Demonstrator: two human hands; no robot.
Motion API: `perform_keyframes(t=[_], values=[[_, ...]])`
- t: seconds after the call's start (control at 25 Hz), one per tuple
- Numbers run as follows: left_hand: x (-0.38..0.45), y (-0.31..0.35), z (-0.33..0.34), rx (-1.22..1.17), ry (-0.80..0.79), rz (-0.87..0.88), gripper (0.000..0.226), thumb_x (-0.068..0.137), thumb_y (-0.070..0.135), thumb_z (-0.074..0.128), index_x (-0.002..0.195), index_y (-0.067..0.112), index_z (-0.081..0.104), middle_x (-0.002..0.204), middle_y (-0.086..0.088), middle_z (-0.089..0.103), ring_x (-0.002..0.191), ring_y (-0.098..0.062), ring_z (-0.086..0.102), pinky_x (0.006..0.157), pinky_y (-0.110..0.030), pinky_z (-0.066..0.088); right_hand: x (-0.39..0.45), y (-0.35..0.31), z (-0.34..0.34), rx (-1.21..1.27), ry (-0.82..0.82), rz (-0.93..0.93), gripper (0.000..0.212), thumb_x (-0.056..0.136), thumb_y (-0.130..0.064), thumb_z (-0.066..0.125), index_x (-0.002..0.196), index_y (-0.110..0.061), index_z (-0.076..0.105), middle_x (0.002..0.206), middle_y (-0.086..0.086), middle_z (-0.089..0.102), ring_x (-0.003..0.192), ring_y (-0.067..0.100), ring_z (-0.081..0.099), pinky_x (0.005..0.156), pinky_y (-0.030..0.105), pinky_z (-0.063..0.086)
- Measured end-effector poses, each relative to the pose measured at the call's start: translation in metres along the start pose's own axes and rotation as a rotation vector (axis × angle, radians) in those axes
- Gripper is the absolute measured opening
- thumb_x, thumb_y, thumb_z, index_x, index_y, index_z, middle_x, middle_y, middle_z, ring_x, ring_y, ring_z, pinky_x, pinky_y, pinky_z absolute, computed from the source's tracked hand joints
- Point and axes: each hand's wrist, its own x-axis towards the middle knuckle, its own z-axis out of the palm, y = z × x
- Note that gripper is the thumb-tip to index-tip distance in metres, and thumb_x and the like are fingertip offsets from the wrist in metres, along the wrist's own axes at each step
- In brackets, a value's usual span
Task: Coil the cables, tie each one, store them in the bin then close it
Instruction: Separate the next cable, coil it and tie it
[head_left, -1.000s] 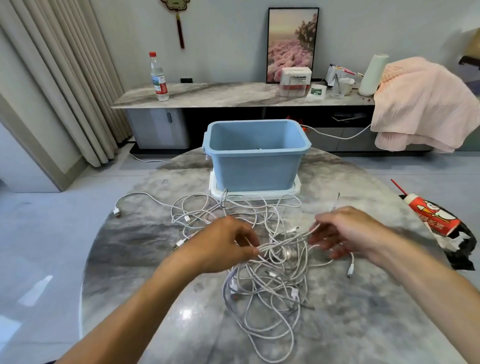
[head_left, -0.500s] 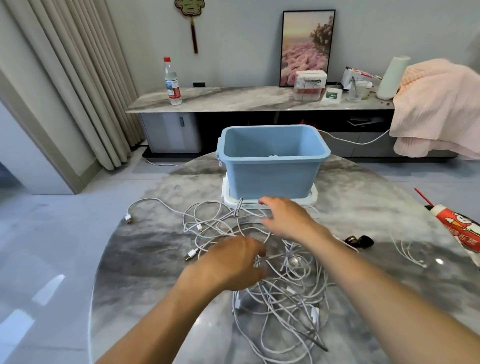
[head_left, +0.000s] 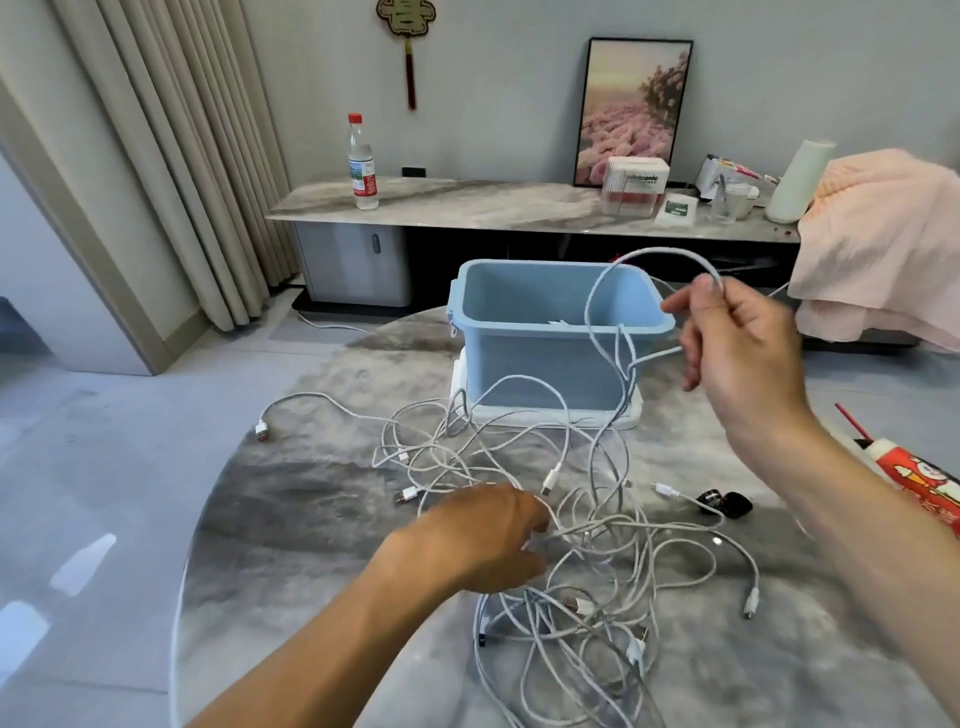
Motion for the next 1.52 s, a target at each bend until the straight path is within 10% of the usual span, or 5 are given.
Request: perform_keyframes(t=[0.48, 0.88, 1.08, 1.36, 1.52], values=[[-0.020, 0.021, -0.046, -1.146, 0.693, 0.128, 0.011, 0.086, 0.012, 0.073, 0.081, 0.007, 0.066, 0.066, -0.002, 0.067, 0.052, -0.002, 0.053, 0.052, -0.015, 0.041, -0.060, -0.041, -0.043, -0.549, -0.569, -0.328, 0.049, 0.097, -0.050, 0.043, 0.064, -0.016, 0.058, 0.047, -0.007, 0.044, 0.048, 0.008, 0.044, 0.051, 0.028, 0.035], [-0.011, -0.034, -0.053, -0.538, 0.809, -0.170, 0.059, 0.093, 0.052, 0.056, 0.054, 0.009, 0.047, 0.044, 0.005, 0.044, 0.044, -0.015, 0.038, 0.048, -0.029, 0.031, -0.022, -0.027, -0.113, -0.529, 0.073, -0.177, 0.038, 0.096, -0.044, 0.054, 0.068, -0.020, 0.062, 0.053, 0.006, 0.053, 0.052, 0.012, 0.045, 0.051, 0.023, 0.035], [-0.014, -0.013, -0.051, -0.857, 0.779, -0.053, 0.059, 0.095, 0.049, 0.048, 0.060, 0.003, 0.039, 0.057, -0.006, 0.037, 0.054, -0.019, 0.032, 0.052, -0.034, 0.026, -0.029, -0.002, -0.099, -0.795, -0.489, 0.546, 0.035, 0.092, -0.053, 0.057, 0.105, -0.022, 0.067, 0.076, -0.008, 0.070, 0.051, 0.008, 0.051, 0.052, 0.023, 0.037], [-0.011, 0.015, -0.041, -0.410, 0.792, 0.052, 0.060, 0.097, 0.057, 0.041, 0.054, 0.016, 0.037, 0.047, 0.005, 0.039, 0.059, -0.015, 0.039, 0.058, -0.040, 0.036, -0.048, -0.058, -0.072, -0.346, -0.853, 0.250, 0.101, 0.055, -0.055, 0.090, 0.139, -0.057, 0.033, 0.134, -0.034, 0.047, 0.110, -0.016, 0.054, 0.088, 0.010, 0.046], [-0.015, 0.024, -0.037, -0.228, 0.821, 0.132, 0.048, 0.091, 0.053, 0.052, 0.057, 0.025, 0.033, 0.053, 0.014, 0.036, 0.068, -0.013, 0.034, 0.065, -0.033, 0.026, -0.065, -0.051, -0.028, -0.004, -0.607, 0.220, 0.037, 0.080, -0.036, 0.076, 0.115, -0.031, 0.064, 0.100, -0.007, 0.073, 0.074, 0.012, 0.069, 0.067, 0.028, 0.054]])
